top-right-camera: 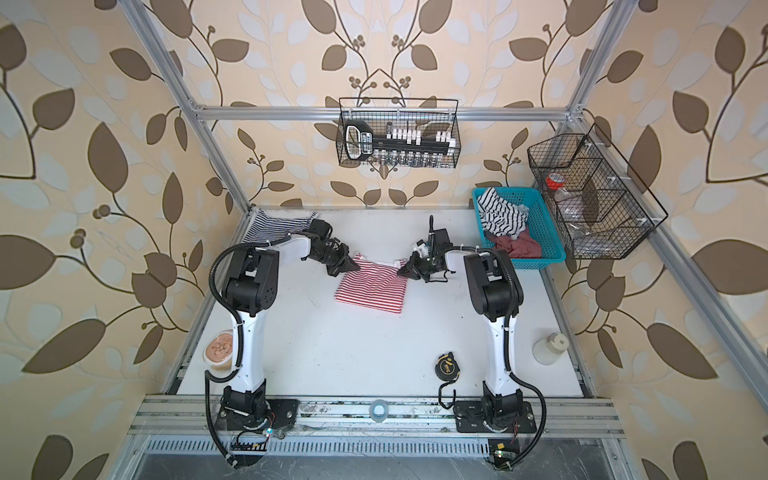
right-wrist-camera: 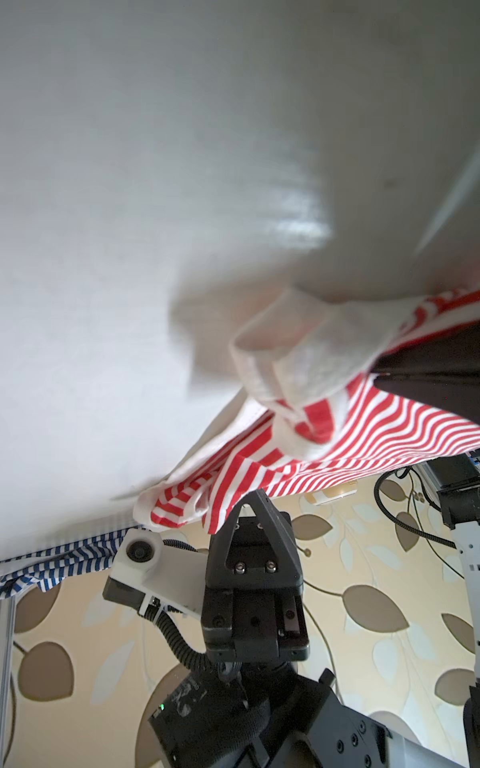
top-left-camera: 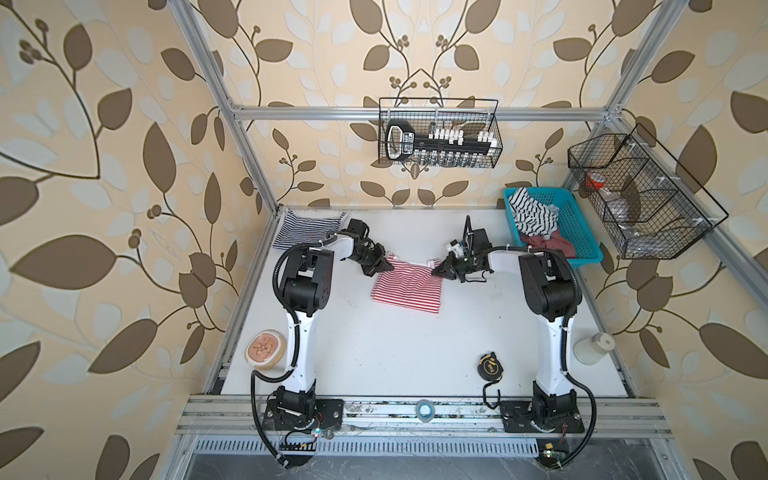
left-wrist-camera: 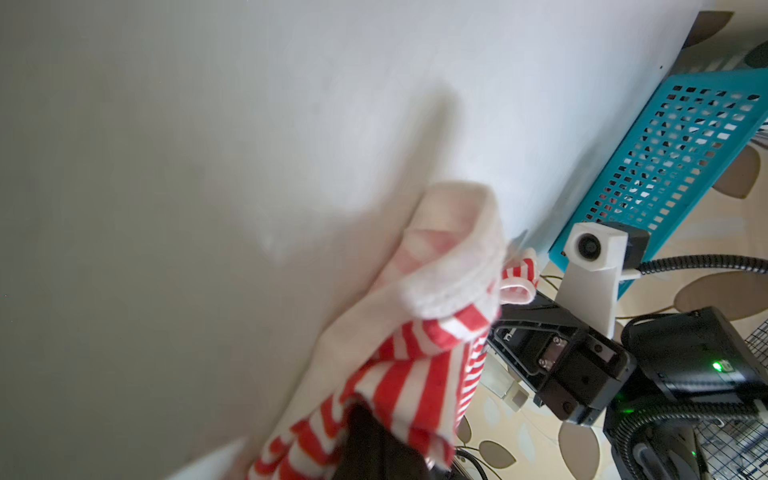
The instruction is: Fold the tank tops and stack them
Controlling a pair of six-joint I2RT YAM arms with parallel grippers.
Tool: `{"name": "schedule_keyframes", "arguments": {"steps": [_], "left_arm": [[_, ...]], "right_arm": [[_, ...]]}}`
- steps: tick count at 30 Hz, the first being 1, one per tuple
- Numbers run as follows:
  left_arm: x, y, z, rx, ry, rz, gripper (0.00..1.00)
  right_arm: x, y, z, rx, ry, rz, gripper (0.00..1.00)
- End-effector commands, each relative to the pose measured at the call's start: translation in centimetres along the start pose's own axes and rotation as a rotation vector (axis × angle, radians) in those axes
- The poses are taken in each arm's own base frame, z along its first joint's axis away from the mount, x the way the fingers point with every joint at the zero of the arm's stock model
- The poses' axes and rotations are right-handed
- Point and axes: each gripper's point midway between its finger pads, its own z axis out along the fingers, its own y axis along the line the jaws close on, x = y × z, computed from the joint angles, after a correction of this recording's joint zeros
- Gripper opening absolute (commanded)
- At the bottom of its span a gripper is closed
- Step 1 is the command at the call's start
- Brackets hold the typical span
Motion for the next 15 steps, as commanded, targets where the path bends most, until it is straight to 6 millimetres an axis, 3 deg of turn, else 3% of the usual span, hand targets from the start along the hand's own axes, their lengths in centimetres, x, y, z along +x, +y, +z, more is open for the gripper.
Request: {"name": "schedule_keyframes", "arguments": {"steps": [1, 4, 8, 12, 15], "left_arm": [[-1.0, -1.0, -1.2, 0.033, -0.026, 0.029, 0.00], [-2.1, -1.4, -2.3, 0.049, -0.054, 0.031, 0.00], [-2.7, -3.6, -4.8, 0.072, -0.096, 0.076, 0.02], [-1.7, -5.1, -7.8, 0.021, -0.140, 0.169, 0.13], [-0.1, -4.3, -9.1, -0.046, -0.141, 0.210, 0.29]], "right_arm": [[0.2, -2.6, 0.8, 0.056, 0.015, 0.036, 0.00], [0.1, -2.2, 0.5, 0.051, 0.010, 0.025, 0.00], [0.0, -0.7, -0.2, 0.030, 0.007, -0.009, 0.00], [0.0, 1.6, -1.5, 0.008, -0.005, -0.065, 0.00], [0.3, 3.8, -2.8, -0.010, -0.020, -0.115, 0.02]]}}
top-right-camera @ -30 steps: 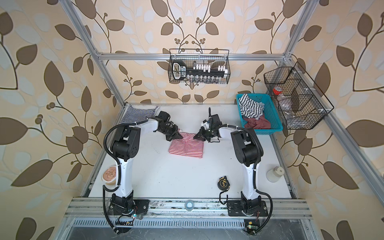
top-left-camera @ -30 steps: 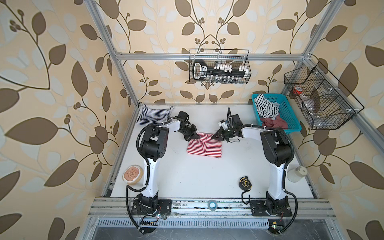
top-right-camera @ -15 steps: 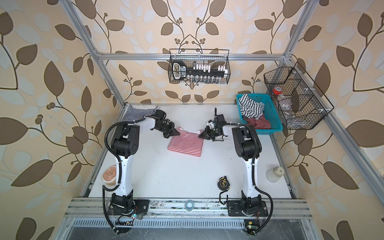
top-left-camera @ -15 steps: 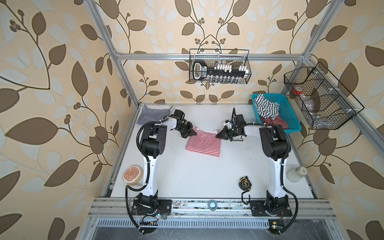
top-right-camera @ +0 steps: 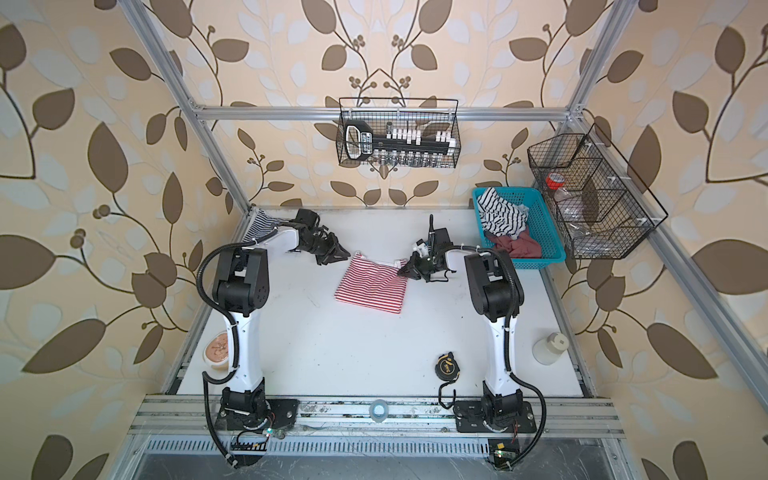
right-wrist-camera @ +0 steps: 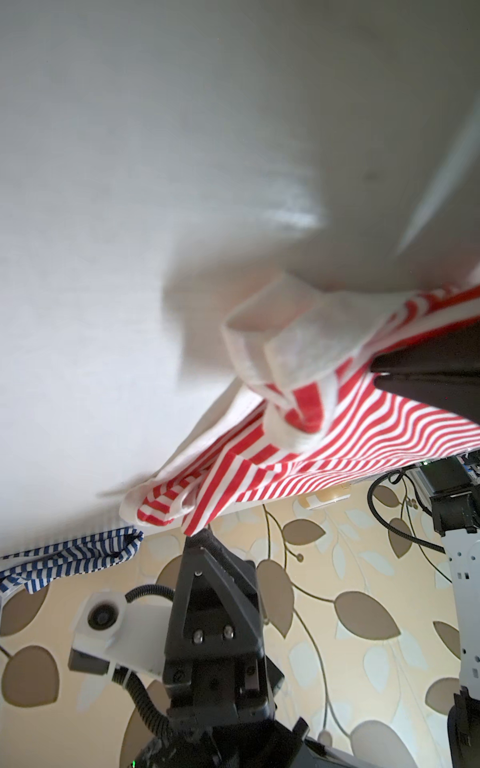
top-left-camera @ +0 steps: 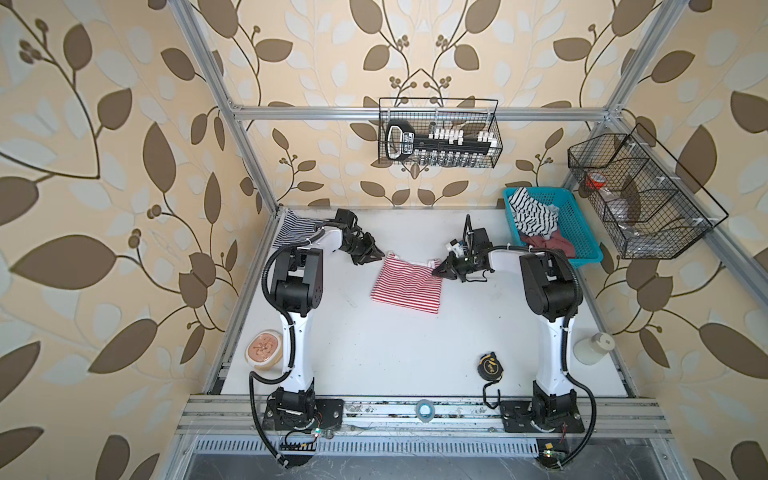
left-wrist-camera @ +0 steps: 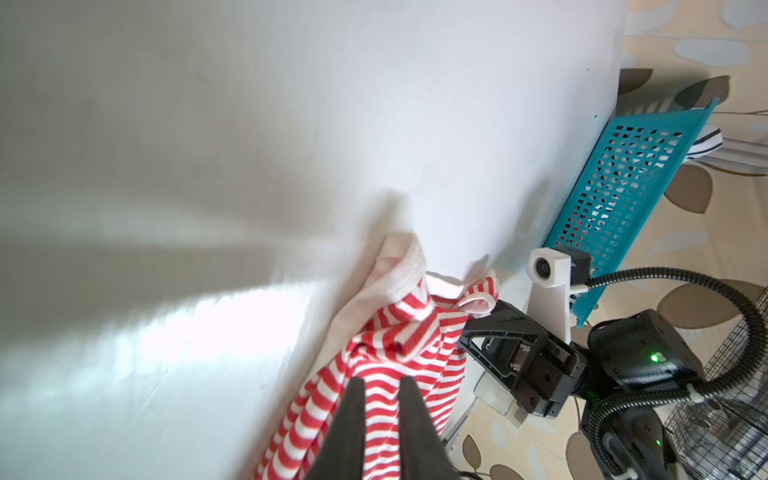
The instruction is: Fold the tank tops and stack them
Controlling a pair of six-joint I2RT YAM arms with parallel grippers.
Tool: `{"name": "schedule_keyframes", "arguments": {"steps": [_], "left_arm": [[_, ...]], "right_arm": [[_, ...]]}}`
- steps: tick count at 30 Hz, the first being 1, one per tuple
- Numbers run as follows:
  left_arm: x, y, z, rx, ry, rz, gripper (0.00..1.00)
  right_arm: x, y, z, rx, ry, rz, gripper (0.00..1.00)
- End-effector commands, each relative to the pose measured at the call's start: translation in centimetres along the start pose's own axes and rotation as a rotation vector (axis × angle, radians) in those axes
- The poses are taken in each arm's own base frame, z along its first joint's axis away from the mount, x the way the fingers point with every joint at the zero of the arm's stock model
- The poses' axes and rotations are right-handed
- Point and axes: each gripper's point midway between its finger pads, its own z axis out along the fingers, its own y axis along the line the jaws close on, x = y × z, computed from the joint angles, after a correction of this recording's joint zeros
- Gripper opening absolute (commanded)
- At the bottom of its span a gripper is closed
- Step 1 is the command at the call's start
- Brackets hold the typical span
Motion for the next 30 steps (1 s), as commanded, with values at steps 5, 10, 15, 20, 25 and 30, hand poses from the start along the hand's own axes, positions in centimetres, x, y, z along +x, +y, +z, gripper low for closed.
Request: {"name": "schedule_keyframes", "arguments": {"steps": [5, 10, 15, 20, 25, 30], "left_arm": [[4.7, 0.6, -4.5, -0.109, -0.008, 0.153, 0.66], [6.4, 3.5, -3.0, -0.124, 0.026, 0.114, 0.72], [6.6, 4.7, -1.0, -0.138, 0.053, 0.103, 0.72], [7.0, 5.0, 0.6, -0.143, 0.087, 0.110, 0.72], [7.8, 5.8, 2.3, -0.150, 0.125, 0.102, 0.71], [8.7, 6.8, 3.5, -0.171, 0.155, 0.093, 0.71]], "right_arm": [[1.4, 6.2, -4.7, -0.035, -0.053, -0.163, 0.22], [3.4, 7.6, -7.0, -0.049, -0.082, -0.205, 0.28], [5.8, 7.1, -8.7, -0.025, -0.096, -0.209, 0.31], [7.7, 5.1, -9.6, 0.023, -0.098, -0.185, 0.33], [8.7, 2.4, -9.4, 0.056, -0.089, -0.140, 0.33], [9.0, -0.9, -7.7, 0.093, -0.068, -0.057, 0.33]]}}
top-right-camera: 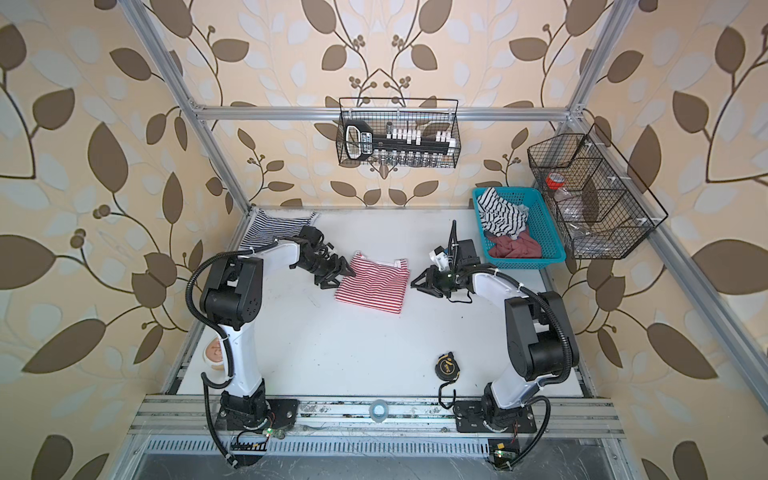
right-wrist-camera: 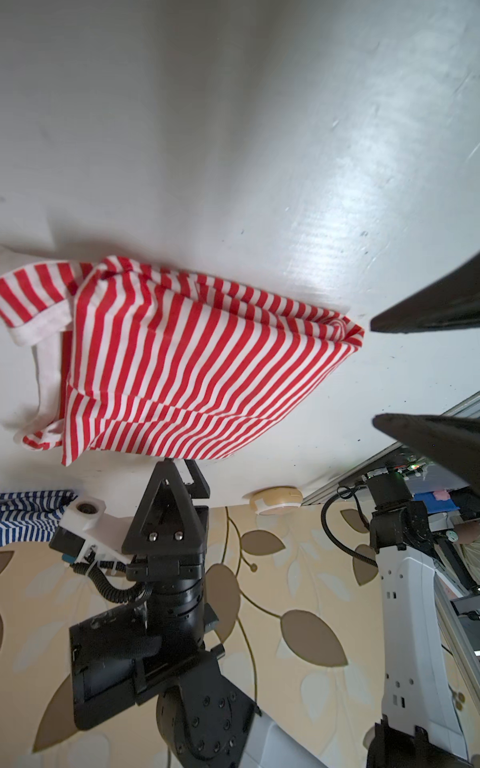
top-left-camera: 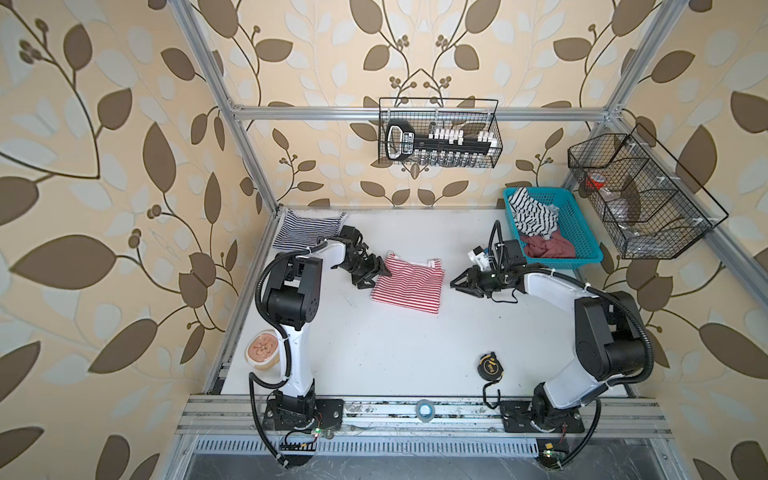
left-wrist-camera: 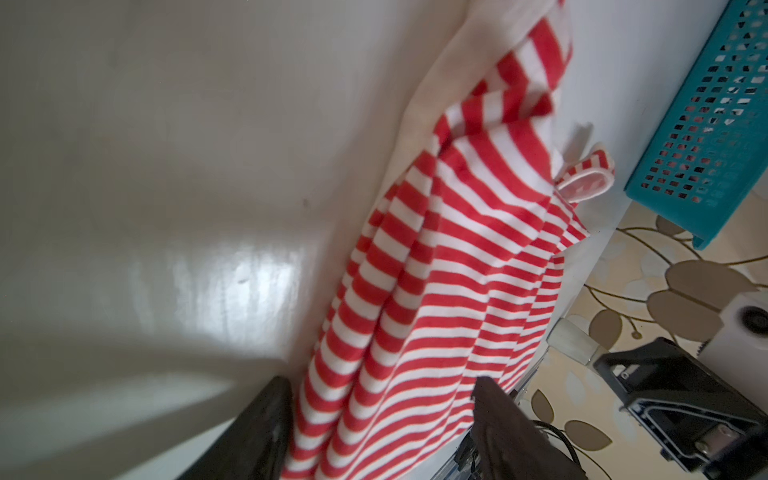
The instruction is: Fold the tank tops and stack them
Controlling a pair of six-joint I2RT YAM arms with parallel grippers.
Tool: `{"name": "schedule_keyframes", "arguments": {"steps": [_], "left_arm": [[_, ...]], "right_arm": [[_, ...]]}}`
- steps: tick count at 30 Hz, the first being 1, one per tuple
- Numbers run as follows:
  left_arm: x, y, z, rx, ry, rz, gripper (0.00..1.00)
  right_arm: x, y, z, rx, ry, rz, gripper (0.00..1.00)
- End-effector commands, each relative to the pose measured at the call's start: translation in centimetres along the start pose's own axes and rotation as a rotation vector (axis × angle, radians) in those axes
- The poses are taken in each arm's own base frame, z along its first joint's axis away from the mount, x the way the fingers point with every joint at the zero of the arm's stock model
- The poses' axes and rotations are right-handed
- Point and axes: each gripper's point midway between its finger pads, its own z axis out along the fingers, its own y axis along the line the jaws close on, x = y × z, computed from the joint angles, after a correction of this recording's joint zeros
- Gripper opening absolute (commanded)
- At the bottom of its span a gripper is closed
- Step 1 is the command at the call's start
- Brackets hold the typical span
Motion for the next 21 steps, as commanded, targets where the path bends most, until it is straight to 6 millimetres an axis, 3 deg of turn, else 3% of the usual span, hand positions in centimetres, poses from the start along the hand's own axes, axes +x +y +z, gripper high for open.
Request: {"name": "schedule_keyframes", "arguments": {"steps": [1, 4, 11, 21], "left_arm": [[1.3, 2.7, 2.4, -0.073, 0.054, -0.030, 0.71], [2.0, 2.9, 3.0, -0.079, 0.066, -0.033, 0.70], [3.4, 3.4, 3.9, -0.092, 0.093, -0.042, 0.69], [4.4, 3.8, 5.3, -0.093, 0.122, -0.066, 0.57]], "right_arm": [[0.6, -2.7, 1.7, 0.042, 0.016, 0.053, 0.34], [0.7, -4.0, 3.2, 0.052, 0.032, 0.092, 0.33], [0.8, -3.5, 6.5, 0.047, 0.076, 0.094, 0.34], [0.8, -4.6, 6.7, 0.093, 0.061, 0.133, 0.38]]}}
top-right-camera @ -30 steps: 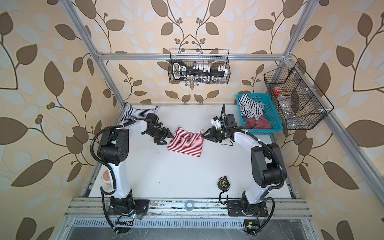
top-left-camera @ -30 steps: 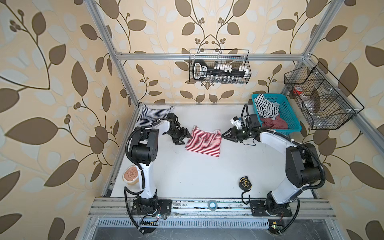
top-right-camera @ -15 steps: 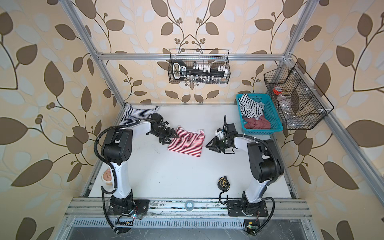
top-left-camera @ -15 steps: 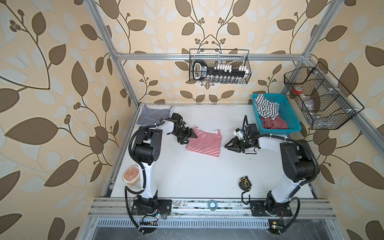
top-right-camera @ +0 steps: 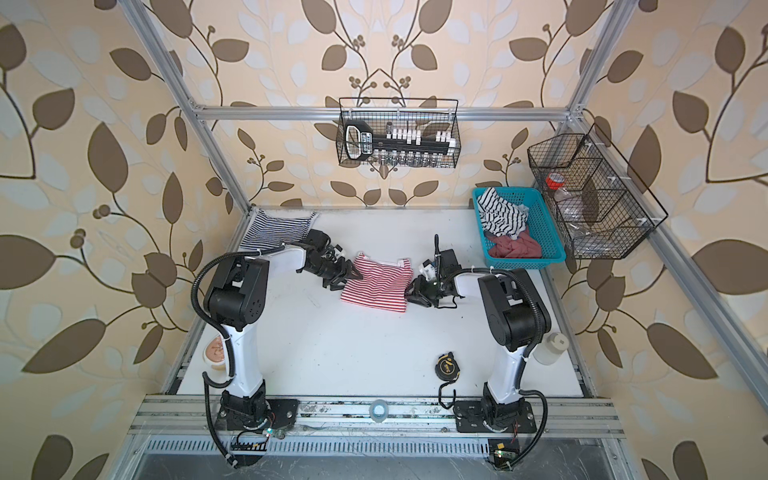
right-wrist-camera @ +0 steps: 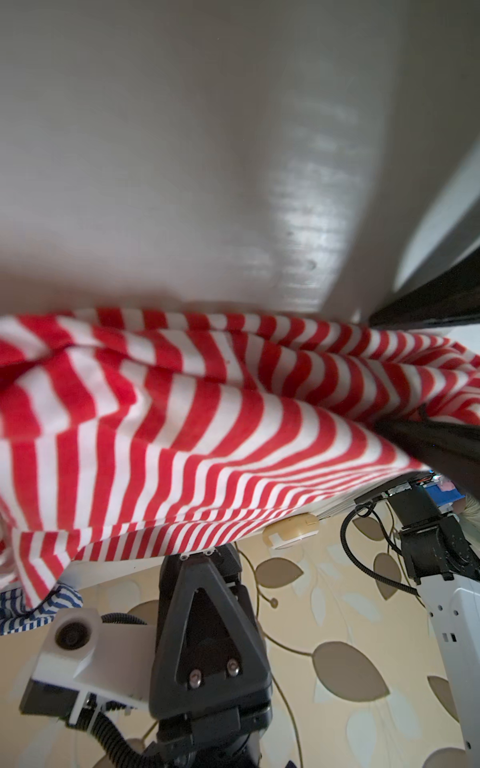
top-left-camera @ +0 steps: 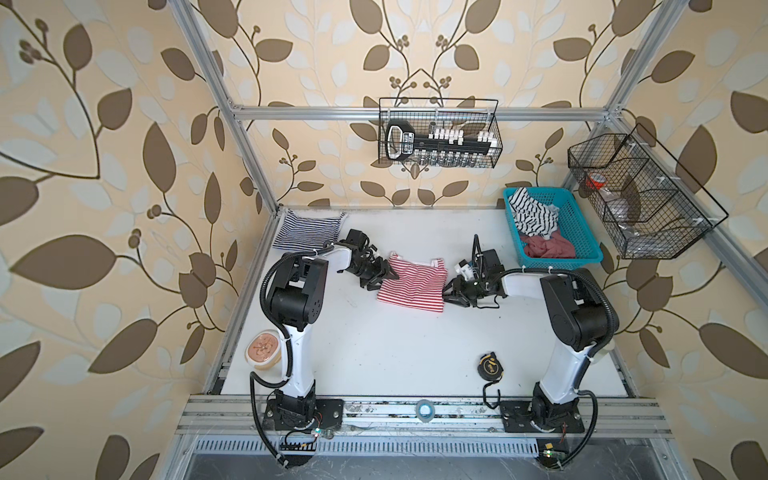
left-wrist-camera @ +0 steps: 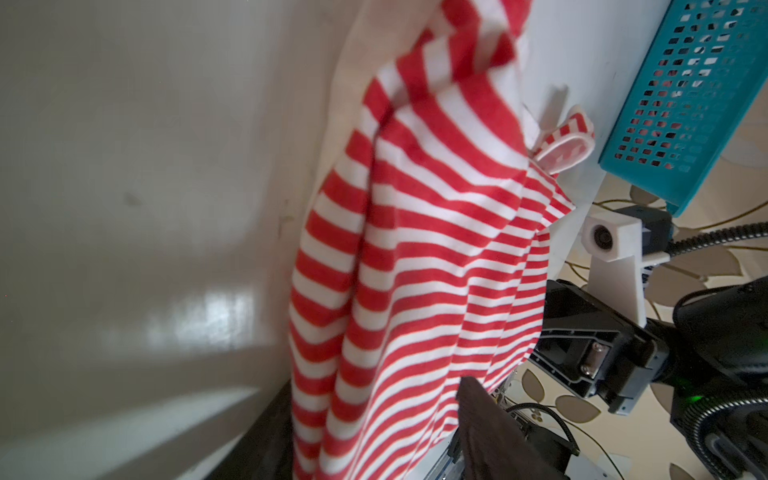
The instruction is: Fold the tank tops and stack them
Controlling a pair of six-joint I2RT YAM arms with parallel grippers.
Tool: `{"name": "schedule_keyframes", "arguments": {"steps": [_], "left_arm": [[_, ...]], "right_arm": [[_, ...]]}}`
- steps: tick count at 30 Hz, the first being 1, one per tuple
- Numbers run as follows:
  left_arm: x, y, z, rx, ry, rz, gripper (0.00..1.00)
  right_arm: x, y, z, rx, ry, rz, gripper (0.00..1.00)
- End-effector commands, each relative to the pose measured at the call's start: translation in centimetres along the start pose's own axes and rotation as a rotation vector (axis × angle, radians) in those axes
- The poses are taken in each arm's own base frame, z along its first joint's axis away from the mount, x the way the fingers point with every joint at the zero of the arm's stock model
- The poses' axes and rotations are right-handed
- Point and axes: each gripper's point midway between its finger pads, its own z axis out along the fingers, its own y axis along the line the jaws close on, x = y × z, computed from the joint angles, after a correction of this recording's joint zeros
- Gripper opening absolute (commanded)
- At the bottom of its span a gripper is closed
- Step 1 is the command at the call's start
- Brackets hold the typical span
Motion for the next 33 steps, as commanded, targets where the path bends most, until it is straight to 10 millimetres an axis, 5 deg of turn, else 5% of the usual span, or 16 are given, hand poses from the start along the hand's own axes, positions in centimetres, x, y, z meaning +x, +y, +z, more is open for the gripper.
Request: {"name": "schedule_keyframes", "arguments": {"steps": [1, 6, 12, 17, 22, 33], "left_arm": [[3.2, 5.6, 3.0, -0.164, 0.095, -0.121, 0.54], [3.8, 6.5, 3.7, -0.186, 0.106, -0.143, 0.38], [4.0, 7.5, 3.8, -0.220, 0.097, -0.169, 0.00], [1.9, 6.4, 1.8, -0.278, 0.010, -0.141, 0.00], [-2.5, 4.1, -2.1, -0.399, -0.100, -0.072, 0.00], [-11.8, 3.7, -7.1, -0.522, -0.236, -0.041, 0.00]], "right_arm": [[-0.3, -1.7, 0.4, 0.058, -0.014, 0.039, 0.39], [-0.4, -2.0, 0.3, 0.062, -0.022, 0.043, 0.39], [-0.3, -2.2, -0.5, 0.058, -0.037, 0.053, 0.40], [-0.2, -2.5, -3.2, 0.054, -0.099, 0.065, 0.40], [-0.1, -1.7, -5.7, 0.064, -0.150, 0.033, 0.40], [-0.1, -1.7, -6.1, 0.036, -0.157, 0.027, 0.40]]}}
